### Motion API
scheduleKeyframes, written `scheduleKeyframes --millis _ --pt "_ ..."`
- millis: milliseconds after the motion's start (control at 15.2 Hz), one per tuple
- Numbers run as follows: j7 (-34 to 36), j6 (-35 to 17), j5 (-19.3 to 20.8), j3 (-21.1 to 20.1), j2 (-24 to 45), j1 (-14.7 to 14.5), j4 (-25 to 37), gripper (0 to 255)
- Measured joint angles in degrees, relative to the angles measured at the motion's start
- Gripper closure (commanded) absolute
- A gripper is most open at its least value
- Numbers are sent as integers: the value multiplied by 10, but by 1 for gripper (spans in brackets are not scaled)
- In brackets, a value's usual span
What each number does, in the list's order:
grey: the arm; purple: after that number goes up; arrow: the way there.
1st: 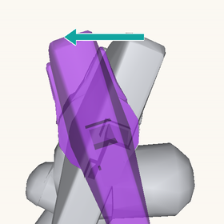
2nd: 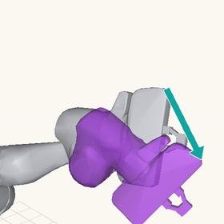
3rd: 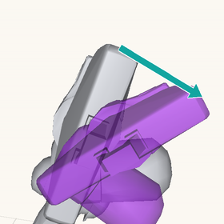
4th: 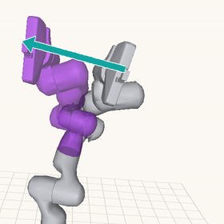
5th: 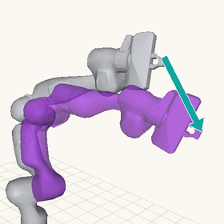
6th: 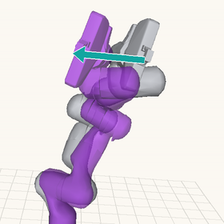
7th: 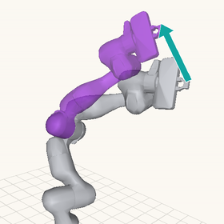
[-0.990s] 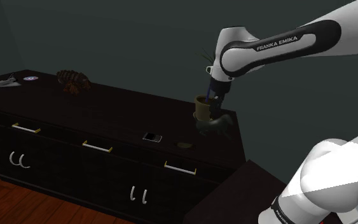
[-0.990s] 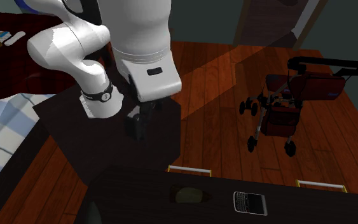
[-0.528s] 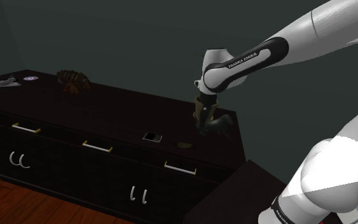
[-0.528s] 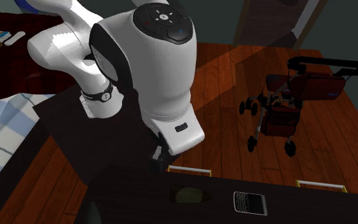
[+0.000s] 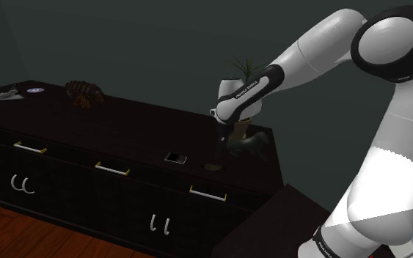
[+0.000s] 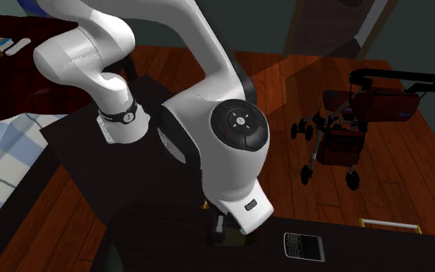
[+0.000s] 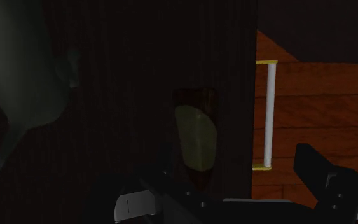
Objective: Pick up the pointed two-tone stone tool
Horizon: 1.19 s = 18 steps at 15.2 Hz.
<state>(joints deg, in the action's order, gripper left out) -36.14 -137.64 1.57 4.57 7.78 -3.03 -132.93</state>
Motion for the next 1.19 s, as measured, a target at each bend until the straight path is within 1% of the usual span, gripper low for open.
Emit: scheduleKeyframes --millis 132,396,660,990,1056,1188 --pt "-22 -24 -8 -3 49 3 22 0" --pt "-55 -48 -19 -15 141 8 82 0" --pt "-66 -66 -22 -20 184 11 105 0" --pt "-68 -95 -24 -22 220 12 112 0" --pt "-68 -96 -24 -22 222 12 112 255" --pt "-68 -98 -24 -22 222 13 112 255"
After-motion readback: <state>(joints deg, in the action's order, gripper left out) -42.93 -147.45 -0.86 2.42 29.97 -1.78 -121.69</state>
